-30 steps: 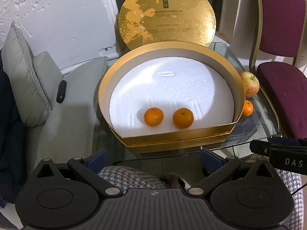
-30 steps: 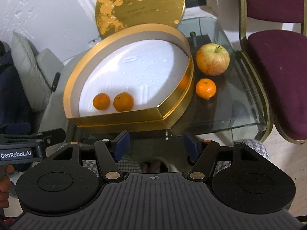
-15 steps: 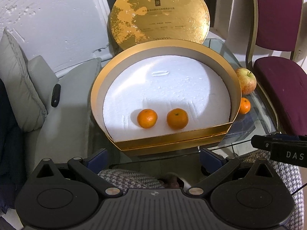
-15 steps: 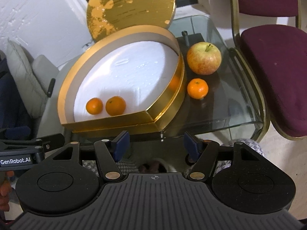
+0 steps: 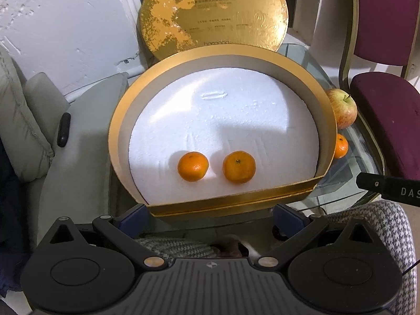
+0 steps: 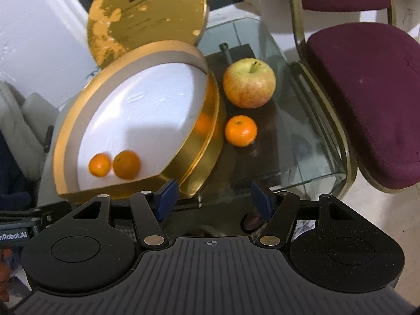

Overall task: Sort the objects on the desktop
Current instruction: 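Move the right gripper to the mandarin on the glass beside the apple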

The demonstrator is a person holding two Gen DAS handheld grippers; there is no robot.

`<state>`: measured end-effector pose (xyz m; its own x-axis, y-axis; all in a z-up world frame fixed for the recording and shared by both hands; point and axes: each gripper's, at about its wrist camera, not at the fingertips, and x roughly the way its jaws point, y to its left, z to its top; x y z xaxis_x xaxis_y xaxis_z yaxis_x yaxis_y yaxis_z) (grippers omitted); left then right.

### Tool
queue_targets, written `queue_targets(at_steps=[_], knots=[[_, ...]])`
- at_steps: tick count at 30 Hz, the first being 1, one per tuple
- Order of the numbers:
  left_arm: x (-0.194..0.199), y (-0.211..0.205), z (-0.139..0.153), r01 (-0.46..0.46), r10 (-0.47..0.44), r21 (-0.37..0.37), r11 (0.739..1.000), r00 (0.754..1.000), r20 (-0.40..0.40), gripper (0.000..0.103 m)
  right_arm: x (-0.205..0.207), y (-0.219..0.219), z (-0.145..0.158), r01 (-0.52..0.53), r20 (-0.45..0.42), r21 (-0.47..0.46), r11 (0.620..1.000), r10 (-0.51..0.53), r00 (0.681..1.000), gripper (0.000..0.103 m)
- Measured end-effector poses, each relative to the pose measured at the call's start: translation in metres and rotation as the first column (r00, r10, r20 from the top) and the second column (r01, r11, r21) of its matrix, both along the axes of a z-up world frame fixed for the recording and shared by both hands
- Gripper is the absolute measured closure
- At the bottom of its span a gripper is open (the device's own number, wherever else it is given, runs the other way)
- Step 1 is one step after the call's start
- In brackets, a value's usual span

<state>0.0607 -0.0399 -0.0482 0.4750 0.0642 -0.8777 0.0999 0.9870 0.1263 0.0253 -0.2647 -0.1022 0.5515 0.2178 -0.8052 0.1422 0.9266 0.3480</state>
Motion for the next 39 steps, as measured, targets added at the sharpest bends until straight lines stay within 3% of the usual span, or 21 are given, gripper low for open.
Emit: queue_targets(at_steps=[14, 24, 39], knots=[[0.024, -0.003, -0.013, 0.008, -0.008, -0.005, 1.0, 1.0, -0.027, 0.001, 0.039, -0.017, -0.027, 0.053, -0.041, -0.007, 0.999, -0.053, 0.998, 0.04], [0.036, -0.002, -0.019, -0.002, 0.002, 0.001, 1.0, 0.999, -0.039, 0.001, 0.072, -0.024, -0.05, 0.066, -0.013, -0.06, 0.996, -0.067, 0.998, 0.046], [0.047, 0.002, -0.025, -0.014, 0.015, 0.008, 1.0, 0.998, -0.056, 0.001, 0.097, -0.026, -0.069, 0.044, -0.005, -0.01, 0.999, -0.044, 0.999, 0.049]])
